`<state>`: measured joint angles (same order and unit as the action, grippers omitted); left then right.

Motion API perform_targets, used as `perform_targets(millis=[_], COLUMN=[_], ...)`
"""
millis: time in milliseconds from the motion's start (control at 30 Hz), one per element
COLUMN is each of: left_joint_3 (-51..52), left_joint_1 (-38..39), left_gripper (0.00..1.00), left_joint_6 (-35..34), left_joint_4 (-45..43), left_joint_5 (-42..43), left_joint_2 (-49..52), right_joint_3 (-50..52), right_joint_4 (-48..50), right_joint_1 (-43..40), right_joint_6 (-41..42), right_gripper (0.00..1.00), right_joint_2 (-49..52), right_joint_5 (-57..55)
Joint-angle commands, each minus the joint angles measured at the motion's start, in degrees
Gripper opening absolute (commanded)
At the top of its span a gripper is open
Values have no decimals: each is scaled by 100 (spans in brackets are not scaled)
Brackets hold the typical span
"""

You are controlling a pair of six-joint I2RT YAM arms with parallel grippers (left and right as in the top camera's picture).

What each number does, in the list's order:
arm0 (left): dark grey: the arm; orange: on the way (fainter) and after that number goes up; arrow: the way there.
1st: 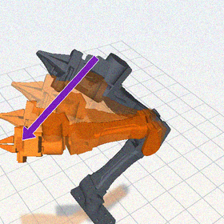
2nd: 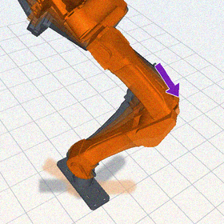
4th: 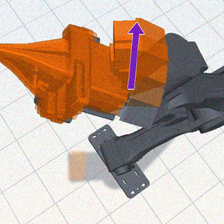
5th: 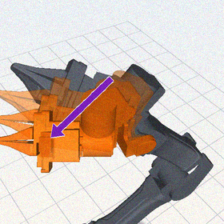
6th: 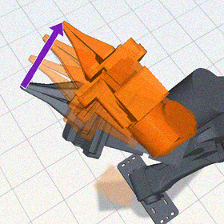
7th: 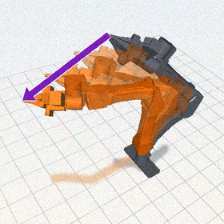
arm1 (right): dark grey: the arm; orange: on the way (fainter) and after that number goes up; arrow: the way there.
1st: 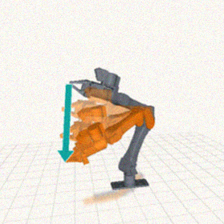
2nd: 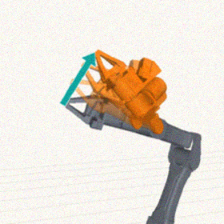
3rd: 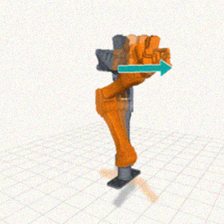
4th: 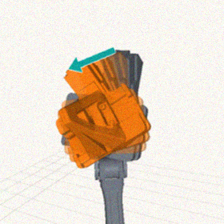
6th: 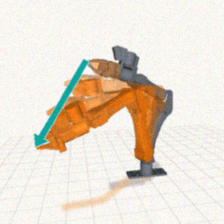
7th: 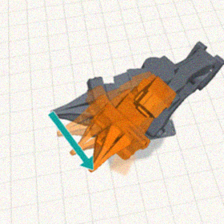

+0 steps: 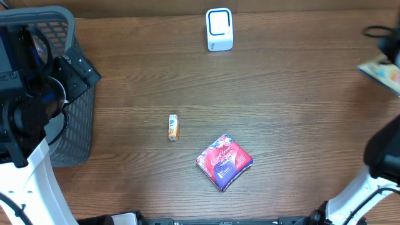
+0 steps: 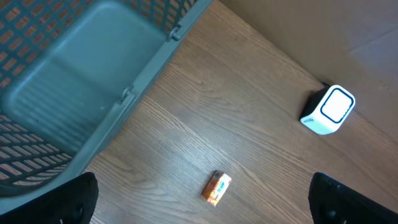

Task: Scan the item barcode
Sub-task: 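Carry the yellow packet off to the right edge with right gripper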

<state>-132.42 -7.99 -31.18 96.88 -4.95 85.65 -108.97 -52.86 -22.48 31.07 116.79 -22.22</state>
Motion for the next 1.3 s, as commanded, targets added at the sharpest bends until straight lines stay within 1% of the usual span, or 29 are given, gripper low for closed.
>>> perform_targets(millis=[0, 100, 267, 300, 333, 367, 400, 433, 500, 533, 567, 600, 633, 767, 900, 967, 1000, 1067, 1133, 1167, 1267], left_joint_3=[-44, -44, -44, -44, -44, -44, -44, -44, -44, -44, -44, -44, -44, -44, -44, -44, -44, -44, -44, -44, -44], left_joint_1=[-31, -28, -28, -31, -31, -31, -28, -31, -31, -31, -28, -31, -28, -28, -28, -31, -31, -31, -31, -31, -28], left_gripper=[100, 100, 100, 100, 100, 100, 100, 100, 100, 100, 100, 100, 100, 100, 100, 100, 100, 100, 100, 100, 100], left_joint_6=[94, 94, 94, 94, 94, 94, 94, 96, 94, 94, 94, 94, 94, 94, 94, 94, 94, 94, 94, 94, 94], left_joint_4=[-9, -9, -9, -9, -9, -9, -9, -9, -9, -9, -9, -9, -9, -9, -9, -9, -9, -9, -9, -9, -9], left_joint_5=[9, 9, 9, 9, 9, 9, 9, 9, 9, 9, 9, 9, 9, 9, 9, 9, 9, 9, 9, 9, 9], left_joint_2=[22, 22, 22, 22, 22, 22, 22, 22, 24, 24, 22, 22, 24, 22, 22, 22, 22, 22, 24, 24, 24], right_joint_3=[-83, -61, 179, 219, 240, 258, 267, 282, 282, 282, 282, 271, 273, 273, 273, 273, 273, 273, 273, 286, 420], right_joint_4=[-131, -247, -208, -192, -190, -197, -201, -201, -251, -280, -313, -389, -442, -623, -918, -1169, -1322, -1700, -2214, -2520, -3045], right_joint_1=[-721, -1246, -1834, -1912, -1989, -2070, -2116, -2146, -2164, -2164, -2164, -2155, -2144, -2059, -1816, -1606, -1478, -1123, -691, -404, 476], right_joint_6=[219, 216, 216, 216, 216, 205, 173, 166, 149, 149, 151, 151, 151, 122, -330, -804, -1165, -2186, -3171, -3624, -4500], right_gripper=[4, 4, 4, 5, 9, 15, 25, 41, 64, 72, 77, 84, 88, 88, 87, 87, 87, 87, 87, 88, 87], right_joint_2=[146, 284, 337, 343, 358, 378, 378, 378, 378, 378, 378, 365, 334, 118, -297, -516, -605, -726, -741, -737, -710], right_joint_5=[219, 374, 435, 437, 437, 455, 518, 595, 800, 901, 1019, 1287, 1578, 2546, 3729, 4463, 4933, 5958, 6575, 6695, 6623])
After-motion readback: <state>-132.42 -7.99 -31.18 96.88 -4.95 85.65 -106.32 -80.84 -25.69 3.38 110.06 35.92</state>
